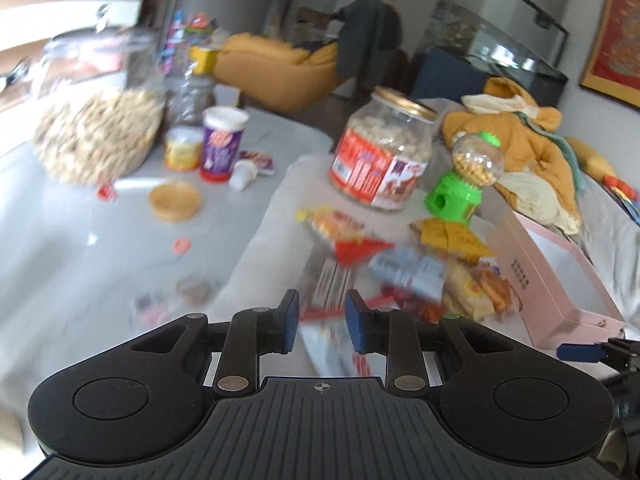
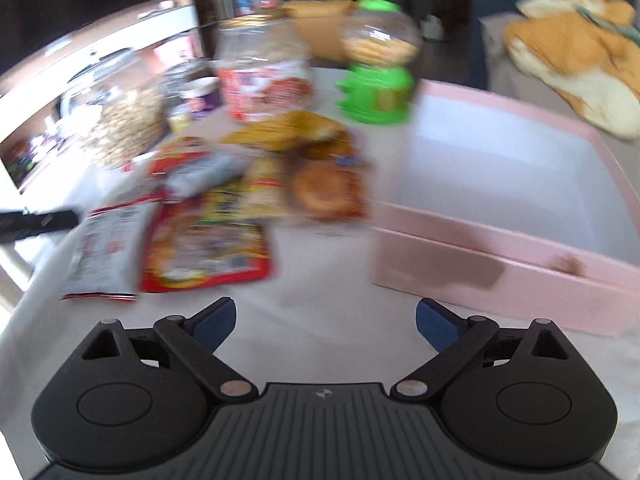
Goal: Organize snacks
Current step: 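Grasp the brown cookie packet with the left tool while the right tool grasps the white snack bag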
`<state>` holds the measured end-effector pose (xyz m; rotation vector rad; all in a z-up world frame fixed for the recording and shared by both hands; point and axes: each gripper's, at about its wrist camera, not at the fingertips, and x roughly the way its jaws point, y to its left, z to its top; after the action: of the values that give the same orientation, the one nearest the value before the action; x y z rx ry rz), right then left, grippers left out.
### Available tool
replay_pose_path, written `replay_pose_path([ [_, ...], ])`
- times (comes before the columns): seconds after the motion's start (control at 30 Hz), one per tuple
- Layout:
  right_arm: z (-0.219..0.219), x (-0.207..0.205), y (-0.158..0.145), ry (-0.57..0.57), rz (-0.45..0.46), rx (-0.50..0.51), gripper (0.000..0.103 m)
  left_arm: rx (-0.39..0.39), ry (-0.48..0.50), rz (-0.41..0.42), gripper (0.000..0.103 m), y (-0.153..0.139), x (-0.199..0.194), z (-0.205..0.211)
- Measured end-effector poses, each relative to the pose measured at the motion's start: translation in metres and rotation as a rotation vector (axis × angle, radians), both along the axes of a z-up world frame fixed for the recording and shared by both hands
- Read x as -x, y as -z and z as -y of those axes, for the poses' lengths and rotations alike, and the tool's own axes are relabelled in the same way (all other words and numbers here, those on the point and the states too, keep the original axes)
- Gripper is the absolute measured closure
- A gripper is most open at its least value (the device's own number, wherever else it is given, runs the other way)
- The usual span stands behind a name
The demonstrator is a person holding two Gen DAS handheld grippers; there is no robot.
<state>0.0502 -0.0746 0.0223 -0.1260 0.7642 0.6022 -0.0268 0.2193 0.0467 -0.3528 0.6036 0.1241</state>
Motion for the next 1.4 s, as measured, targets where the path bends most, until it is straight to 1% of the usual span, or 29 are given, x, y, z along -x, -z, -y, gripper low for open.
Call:
replay_pose_path([
  [0.1,-0.034,0.011,-0.008,-0.079,0.024,0.020,0.005,-0.061,0.079,-0.067,0.074,0.002,-0.035,0.001],
  [0.2,-0.060,0.017,-0.010,-0.115,0.029,0.065,0.006,-0.137,0.111,-0.149,0.074,0.012,-0.065,0.004],
  [0.27,-0.069,0.019,-0.010,-0.130,0.029,0.087,0.006,-0.183,0.147,-0.192,0.072,0.019,-0.081,0.008],
  [0.33,-0.073,0.019,-0.008,-0.141,0.027,0.099,0.006,-0.206,0.189,-0.182,0.060,0.022,-0.090,0.011],
  [0.43,-0.071,0.017,-0.004,-0.131,0.020,0.124,0.006,-0.206,0.209,-0.214,0.055,0.026,-0.101,0.016],
  [0.53,-0.065,0.013,0.000,-0.102,0.003,0.133,0.006,-0.328,0.252,-0.216,0.054,0.028,-0.101,0.033],
  [0.57,-0.063,0.011,0.001,-0.091,-0.004,0.131,0.006,-0.341,0.258,-0.213,0.054,0.028,-0.099,0.034],
  [0.6,-0.061,0.010,0.002,-0.082,-0.011,0.127,0.006,-0.337,0.266,-0.211,0.054,0.028,-0.096,0.033],
  [0.7,-0.057,0.010,0.003,-0.076,-0.012,0.115,0.007,-0.271,0.259,-0.182,0.061,0.028,-0.082,0.019],
  [0.87,-0.051,0.021,-0.003,-0.082,0.043,0.117,0.007,-0.177,0.187,-0.121,0.061,0.026,-0.041,-0.002],
  [0.93,-0.052,0.023,-0.008,-0.080,0.058,0.104,0.007,-0.127,0.167,-0.105,0.061,0.025,-0.029,-0.011],
  [0.97,-0.053,0.025,-0.012,-0.094,0.059,0.085,0.007,-0.095,0.162,-0.103,0.061,0.026,-0.026,-0.015],
  [1.03,-0.061,0.029,-0.019,-0.163,0.041,0.031,0.007,-0.050,0.161,-0.107,0.061,0.027,-0.027,-0.022],
  [1.13,-0.093,0.036,-0.021,-0.291,-0.007,-0.017,0.007,-0.041,0.157,-0.108,0.061,0.025,-0.032,-0.023],
  [1.2,-0.121,0.039,-0.015,-0.342,-0.001,0.001,0.007,-0.036,0.152,-0.105,0.061,0.026,-0.032,-0.022],
  [1.27,-0.144,0.035,-0.006,-0.350,-0.001,0.032,0.007,-0.027,0.145,-0.102,0.061,0.027,-0.030,-0.023],
  [1.33,-0.159,0.027,0.005,-0.357,-0.050,0.065,0.007,-0.023,0.137,-0.100,0.061,0.026,-0.025,-0.023],
  [1.37,-0.161,0.028,0.006,-0.348,-0.039,0.071,0.008,-0.027,0.132,-0.097,0.061,0.025,-0.023,-0.022],
  [1.4,-0.159,0.032,0.004,-0.351,-0.027,0.076,0.015,-0.034,0.129,-0.093,0.061,0.024,-0.020,-0.020],
])
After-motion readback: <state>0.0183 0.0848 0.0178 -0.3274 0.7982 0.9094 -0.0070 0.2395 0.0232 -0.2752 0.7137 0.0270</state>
